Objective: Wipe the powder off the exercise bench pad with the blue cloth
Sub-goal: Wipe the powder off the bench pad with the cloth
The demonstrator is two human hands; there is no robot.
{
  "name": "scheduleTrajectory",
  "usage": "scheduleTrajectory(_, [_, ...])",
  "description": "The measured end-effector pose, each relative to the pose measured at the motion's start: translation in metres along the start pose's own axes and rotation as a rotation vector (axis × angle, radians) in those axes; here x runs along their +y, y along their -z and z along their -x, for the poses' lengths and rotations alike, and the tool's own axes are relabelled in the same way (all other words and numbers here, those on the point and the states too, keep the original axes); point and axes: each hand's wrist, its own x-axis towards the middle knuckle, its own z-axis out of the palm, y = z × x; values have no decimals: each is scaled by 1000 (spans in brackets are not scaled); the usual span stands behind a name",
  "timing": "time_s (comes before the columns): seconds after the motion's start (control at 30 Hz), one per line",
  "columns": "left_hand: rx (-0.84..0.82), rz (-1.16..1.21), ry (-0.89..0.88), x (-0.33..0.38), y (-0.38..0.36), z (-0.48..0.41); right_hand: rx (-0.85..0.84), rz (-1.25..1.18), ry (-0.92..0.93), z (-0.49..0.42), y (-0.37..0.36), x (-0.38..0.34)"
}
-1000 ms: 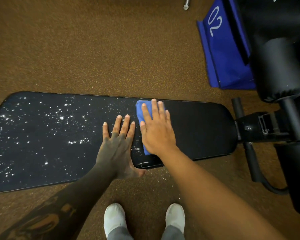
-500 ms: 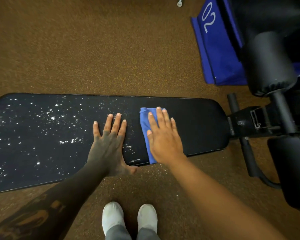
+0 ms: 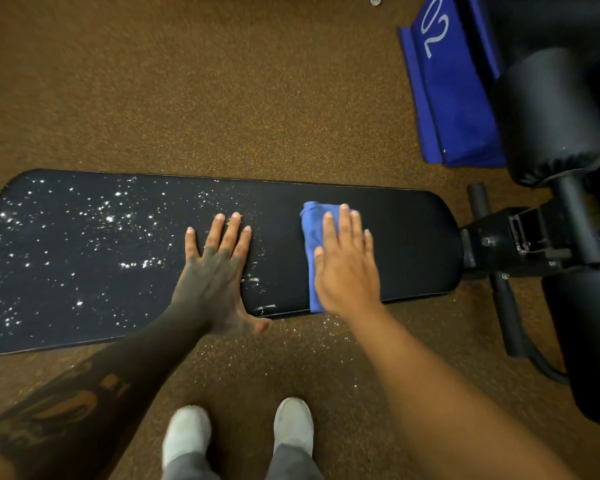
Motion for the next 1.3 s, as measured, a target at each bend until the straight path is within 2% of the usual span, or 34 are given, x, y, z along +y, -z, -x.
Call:
scheduleTrajectory(0.1, [6,2,0,0,0,0,39,-27,-127,-5,-1,-18])
scheduleTrajectory(0.23, [28,21,-8,0,0,1,-32,-29,101,23,-5,-36])
scheduleTrajectory(0.3, [40,36,-14,1,-1,1,-24,-21,133,19,-3,-25])
scheduleTrajectory(0.43, [56,51,-19,-1,-3,1,35,-69,-148,4,-3,-31])
scheduleTrajectory(0.47, [61,55,-21,-1,-4,1,45,-76,-171,6,-4,-42])
scheduleTrajectory(0.57, [63,59,-34,-2,-5,1,3,-69,-7,24,-10,-62])
scheduleTrajectory(0.63, [62,54,-44,-7,-5,3,-19,-48,87,26,-8,-52])
scheduleTrajectory(0.67, [59,46,-51,-10,-5,4,-12,-45,75,21,-7,-43])
scheduleTrajectory(0.73, [54,26,-65,-17,-6,7,20,-57,-68,8,-5,-33])
scheduleTrajectory(0.8, [46,14,-72,-25,-5,10,36,-69,-219,1,-4,-41])
scheduleTrajectory(0.83, [40,13,-70,-29,-4,11,40,-71,-236,2,-5,-48])
scheduleTrajectory(1.03, [34,28,-75,-38,-7,11,84,52,-107,44,-1,-48])
scheduleTrajectory(1.17, [31,32,-82,-38,-7,11,-32,20,36,39,-8,-39])
scheduleTrajectory(1.3, [25,31,-79,-38,-5,11,-60,15,34,22,-7,-42])
